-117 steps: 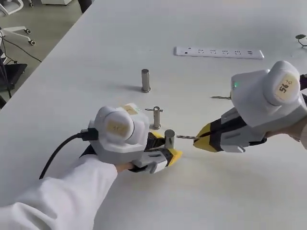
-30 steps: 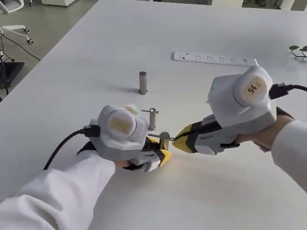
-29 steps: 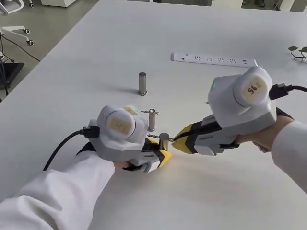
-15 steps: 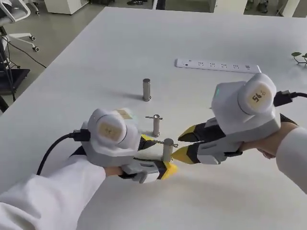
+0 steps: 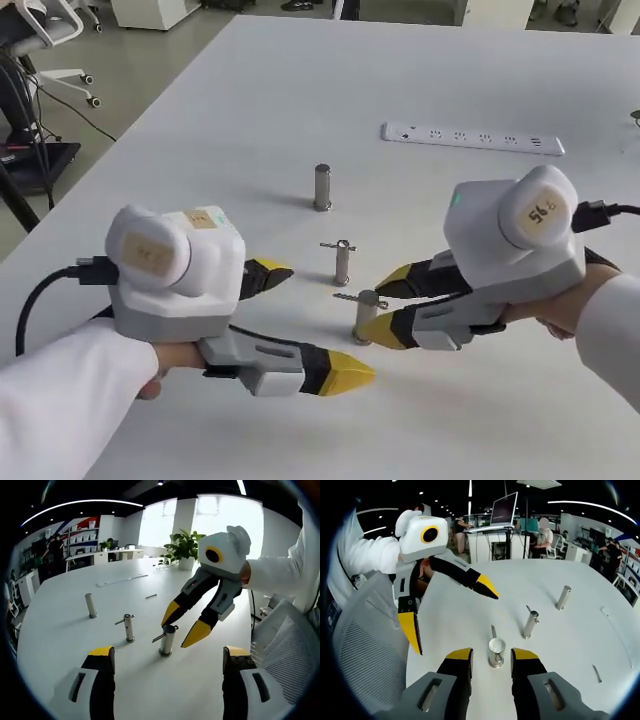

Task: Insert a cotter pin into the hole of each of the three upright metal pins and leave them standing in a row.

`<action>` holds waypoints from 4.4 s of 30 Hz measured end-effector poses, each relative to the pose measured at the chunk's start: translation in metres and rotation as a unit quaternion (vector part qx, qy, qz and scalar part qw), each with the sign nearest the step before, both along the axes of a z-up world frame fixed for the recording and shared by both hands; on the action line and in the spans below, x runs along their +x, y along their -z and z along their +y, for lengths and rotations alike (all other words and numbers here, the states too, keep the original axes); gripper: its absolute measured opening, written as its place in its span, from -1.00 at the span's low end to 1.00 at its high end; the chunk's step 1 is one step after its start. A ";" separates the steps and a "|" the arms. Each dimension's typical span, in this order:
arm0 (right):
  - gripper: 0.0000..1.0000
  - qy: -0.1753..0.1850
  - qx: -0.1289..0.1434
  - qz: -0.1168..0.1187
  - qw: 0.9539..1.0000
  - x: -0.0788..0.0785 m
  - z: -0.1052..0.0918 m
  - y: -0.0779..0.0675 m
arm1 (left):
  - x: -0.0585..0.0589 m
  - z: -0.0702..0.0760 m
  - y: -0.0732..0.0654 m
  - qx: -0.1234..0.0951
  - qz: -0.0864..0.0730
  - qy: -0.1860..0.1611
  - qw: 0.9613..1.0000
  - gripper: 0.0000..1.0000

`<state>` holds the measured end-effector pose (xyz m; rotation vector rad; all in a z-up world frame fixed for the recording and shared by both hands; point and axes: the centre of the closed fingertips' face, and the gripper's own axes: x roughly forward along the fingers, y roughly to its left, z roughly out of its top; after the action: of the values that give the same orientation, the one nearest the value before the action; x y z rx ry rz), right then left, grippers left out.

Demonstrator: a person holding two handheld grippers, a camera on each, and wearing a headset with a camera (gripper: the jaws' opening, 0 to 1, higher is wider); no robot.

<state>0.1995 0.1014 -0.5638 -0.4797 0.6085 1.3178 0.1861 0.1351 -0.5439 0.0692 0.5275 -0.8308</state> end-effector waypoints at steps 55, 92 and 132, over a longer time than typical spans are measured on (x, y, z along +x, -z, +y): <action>-0.84 -0.064 -0.001 -0.034 0.997 0.023 0.001 0.009 | -0.021 0.034 0.020 -0.008 0.038 -0.042 0.998 0.98; -0.83 -0.056 0.021 -0.021 0.998 0.068 -0.013 0.007 | -0.035 0.034 0.021 -0.019 0.063 -0.053 0.996 0.98; 0.33 0.045 0.190 -0.042 0.980 0.039 -0.033 -0.088 | -0.033 0.035 -0.006 -0.031 0.040 -0.052 0.997 0.98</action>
<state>0.2382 0.0681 -0.4763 -0.1910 0.2927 1.2830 0.1534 0.1705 -0.5375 -0.0487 0.5748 -0.7491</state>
